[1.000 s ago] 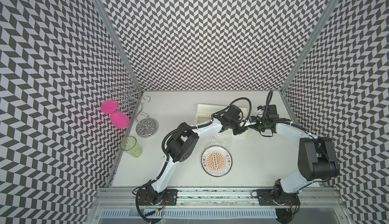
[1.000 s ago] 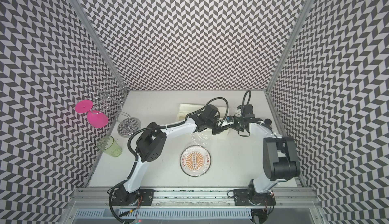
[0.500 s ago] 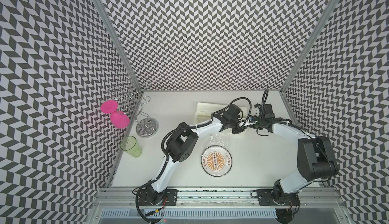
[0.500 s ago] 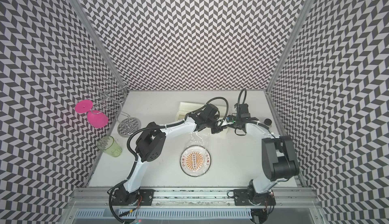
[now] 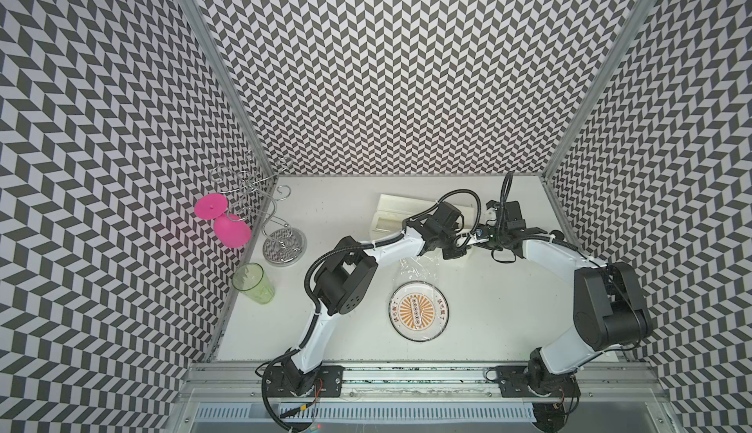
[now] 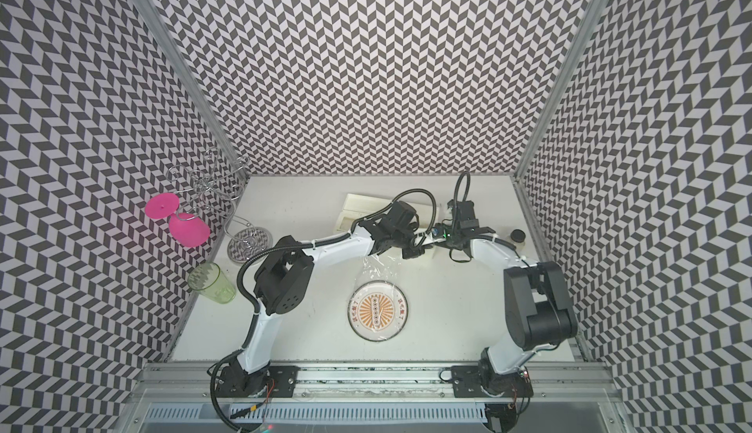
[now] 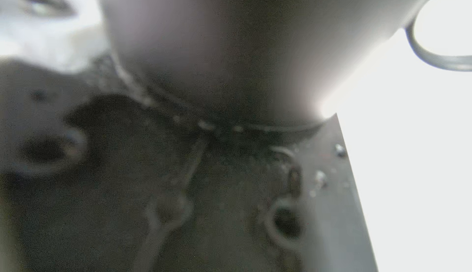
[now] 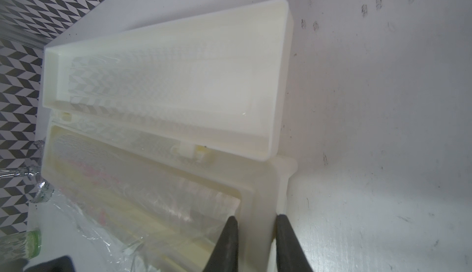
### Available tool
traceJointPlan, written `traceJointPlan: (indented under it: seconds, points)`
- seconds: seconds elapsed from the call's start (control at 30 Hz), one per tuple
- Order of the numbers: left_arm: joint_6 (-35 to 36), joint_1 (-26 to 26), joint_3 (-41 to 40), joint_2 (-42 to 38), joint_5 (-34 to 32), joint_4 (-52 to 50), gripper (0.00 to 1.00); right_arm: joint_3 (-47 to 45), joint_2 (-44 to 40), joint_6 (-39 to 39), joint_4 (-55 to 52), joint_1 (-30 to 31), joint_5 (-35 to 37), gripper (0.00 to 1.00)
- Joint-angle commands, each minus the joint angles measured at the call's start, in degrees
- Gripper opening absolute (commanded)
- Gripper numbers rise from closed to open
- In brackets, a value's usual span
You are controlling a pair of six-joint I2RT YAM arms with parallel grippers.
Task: Wrap the plate with plastic wrap
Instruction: Tear off the plastic wrap from the plastic wrap cutting box.
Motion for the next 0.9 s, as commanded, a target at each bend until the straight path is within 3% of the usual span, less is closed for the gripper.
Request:
traceJointPlan:
  seconds: [0.0,0.1,0.4,0.5,0.73,0.87]
  points:
    - [-1.16,5.22,-2.01,-2.11,-2.33,-5.37,0.04,-3.78,2.11,-2.04,-10.57,-3.13,2.89,0.26]
    - [-3.09,4.36,-2.26,-0.4,0.07,-4.09,0.05,-3.86,0.25,0.18,-8.89,-2.89,-8.04,0.28]
    - [-5.11,3.52,-1.21,1.21,0.76,-3.07,0.04,-5.85,0.53,2.85,-9.15,0.76,-7.07,0.3]
    - [-5.14,3.61,-1.2,1.13,0.52,-2.88,0.03,-8.18,2.39,2.43,-9.06,0.79,-3.16,0.3]
    - [-2.62,4.92,-0.16,-0.92,-4.4,-4.89,0.04,-8.26,5.56,0.17,-15.4,0.8,15.78,0.25]
    - [-0.15,6.75,1.55,-2.23,-6.96,-7.65,0.05,-7.46,5.88,0.22,-16.88,0.15,18.92,0.23]
